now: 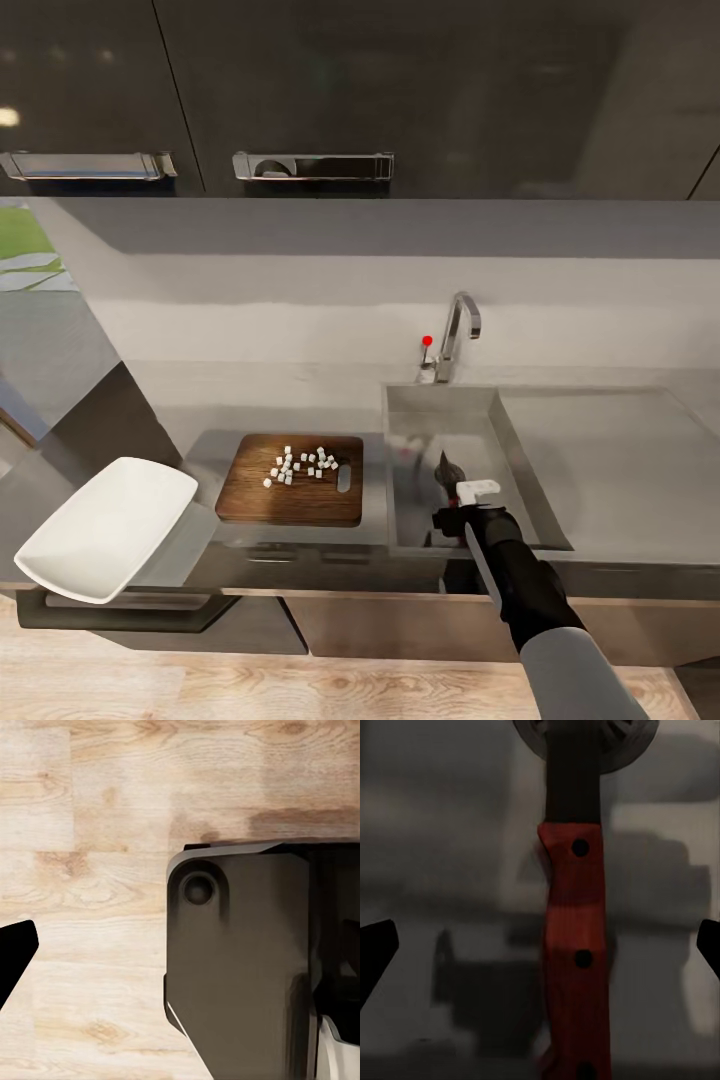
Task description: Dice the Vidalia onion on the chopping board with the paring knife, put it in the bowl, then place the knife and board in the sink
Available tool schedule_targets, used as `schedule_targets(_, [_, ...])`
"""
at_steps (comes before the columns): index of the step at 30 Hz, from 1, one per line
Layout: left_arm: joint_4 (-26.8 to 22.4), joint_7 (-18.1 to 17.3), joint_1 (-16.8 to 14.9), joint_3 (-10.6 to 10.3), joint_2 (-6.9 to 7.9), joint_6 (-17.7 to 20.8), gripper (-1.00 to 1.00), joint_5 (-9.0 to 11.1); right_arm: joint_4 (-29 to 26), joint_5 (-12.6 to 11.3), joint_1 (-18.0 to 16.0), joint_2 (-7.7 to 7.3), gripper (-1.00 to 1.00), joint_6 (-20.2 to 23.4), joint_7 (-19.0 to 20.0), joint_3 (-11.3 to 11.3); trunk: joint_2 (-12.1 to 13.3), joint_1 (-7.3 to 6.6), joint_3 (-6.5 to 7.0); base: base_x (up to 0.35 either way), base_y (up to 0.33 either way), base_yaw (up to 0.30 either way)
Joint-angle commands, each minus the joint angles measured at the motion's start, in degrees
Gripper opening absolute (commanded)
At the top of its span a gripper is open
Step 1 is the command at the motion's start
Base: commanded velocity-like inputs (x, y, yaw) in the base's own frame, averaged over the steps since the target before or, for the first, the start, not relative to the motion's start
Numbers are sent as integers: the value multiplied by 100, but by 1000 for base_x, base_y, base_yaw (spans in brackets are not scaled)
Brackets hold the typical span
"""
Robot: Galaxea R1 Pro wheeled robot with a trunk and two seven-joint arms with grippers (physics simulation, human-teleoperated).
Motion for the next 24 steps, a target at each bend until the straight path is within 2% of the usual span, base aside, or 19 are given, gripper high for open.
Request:
schedule_targets(1, [-8, 42, -3, -37, 9, -24, 100, 60, -14, 42, -3, 1, 100, 30, 2, 6, -11, 4, -9, 0, 0, 0])
schedule_targets(3, [-8, 42, -2, -37, 9, -24, 100, 60, -81, 42, -4, 1, 100, 17, 2, 7, -11, 4, -9, 0, 0, 0])
schedule_targets(6, [-8, 42, -5, -37, 9, -24, 100, 60, -484, 42, -4, 11, 100, 11, -10, 13, -11, 4, -9, 0, 0, 0])
schedule_targets(10, [-8, 42, -1, -37, 9, -24, 100, 60, -1549, 42, -3, 30, 100, 83, -23, 33, -11, 4, -9, 0, 0, 0])
schedule_targets(12, [-8, 42, -2, -37, 9, -24, 100, 60, -2051, 34, -3, 34, 100, 271, -16, 44, -11, 4, -9, 0, 0, 0])
schedule_targets(15, [-8, 42, -3, -37, 9, -24, 100, 60, -2437, -4, -3, 42, 100, 570, 5, 49, -11, 4, -9, 0, 0, 0])
schedule_targets(19, [-8, 42, -2, -37, 9, -24, 100, 60, -2552, -185, -3, 31, 100, 636, 20, 50, -11, 4, -9, 0, 0, 0])
schedule_targets(24, [0, 42, -5, -37, 9, -24, 100, 60, -2615, -235, 1, 23, 100, 614, 32, 50, -11, 4, -9, 0, 0, 0])
